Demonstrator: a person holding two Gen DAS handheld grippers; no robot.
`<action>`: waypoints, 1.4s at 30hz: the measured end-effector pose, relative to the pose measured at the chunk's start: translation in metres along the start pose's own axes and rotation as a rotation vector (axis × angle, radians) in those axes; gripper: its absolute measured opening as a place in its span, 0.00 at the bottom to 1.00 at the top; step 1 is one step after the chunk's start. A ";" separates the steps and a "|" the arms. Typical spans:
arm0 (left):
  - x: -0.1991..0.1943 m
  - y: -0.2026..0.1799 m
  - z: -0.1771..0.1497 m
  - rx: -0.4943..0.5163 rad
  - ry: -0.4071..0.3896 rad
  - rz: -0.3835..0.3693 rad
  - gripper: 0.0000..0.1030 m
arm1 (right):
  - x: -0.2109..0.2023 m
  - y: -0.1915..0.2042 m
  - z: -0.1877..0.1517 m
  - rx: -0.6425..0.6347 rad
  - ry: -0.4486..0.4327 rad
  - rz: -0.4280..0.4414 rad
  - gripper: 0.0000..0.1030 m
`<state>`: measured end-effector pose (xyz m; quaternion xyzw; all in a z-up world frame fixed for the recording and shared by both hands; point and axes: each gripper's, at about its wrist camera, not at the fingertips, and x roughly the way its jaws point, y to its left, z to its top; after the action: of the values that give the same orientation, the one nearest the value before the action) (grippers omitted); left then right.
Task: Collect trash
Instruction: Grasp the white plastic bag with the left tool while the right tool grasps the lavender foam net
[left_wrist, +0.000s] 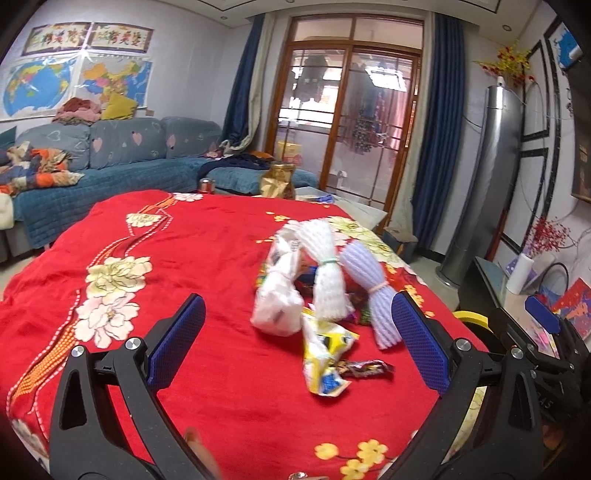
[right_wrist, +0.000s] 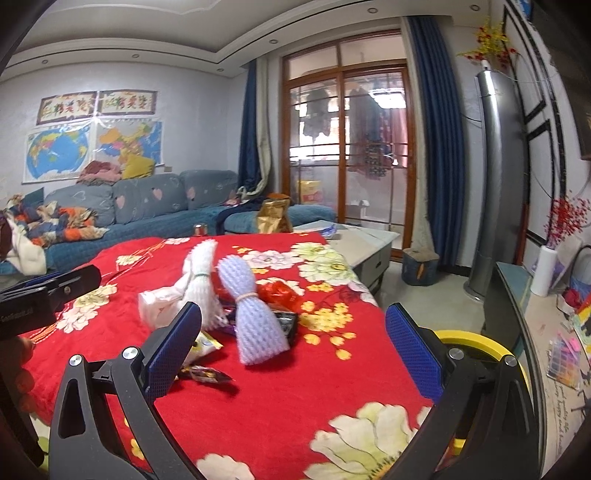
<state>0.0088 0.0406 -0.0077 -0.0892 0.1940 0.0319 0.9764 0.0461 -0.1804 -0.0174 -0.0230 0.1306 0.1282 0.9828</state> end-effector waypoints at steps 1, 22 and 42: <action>0.001 0.004 0.002 -0.008 0.003 0.005 0.90 | 0.003 0.002 0.002 -0.008 0.004 0.011 0.94; 0.066 0.038 0.040 -0.077 0.124 0.012 0.90 | 0.098 0.028 0.025 -0.059 0.162 0.104 0.82; 0.141 0.038 0.011 -0.191 0.323 -0.116 0.85 | 0.157 0.024 -0.014 -0.063 0.401 0.128 0.53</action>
<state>0.1395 0.0842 -0.0582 -0.1962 0.3390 -0.0207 0.9199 0.1833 -0.1196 -0.0725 -0.0705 0.3208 0.1872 0.9258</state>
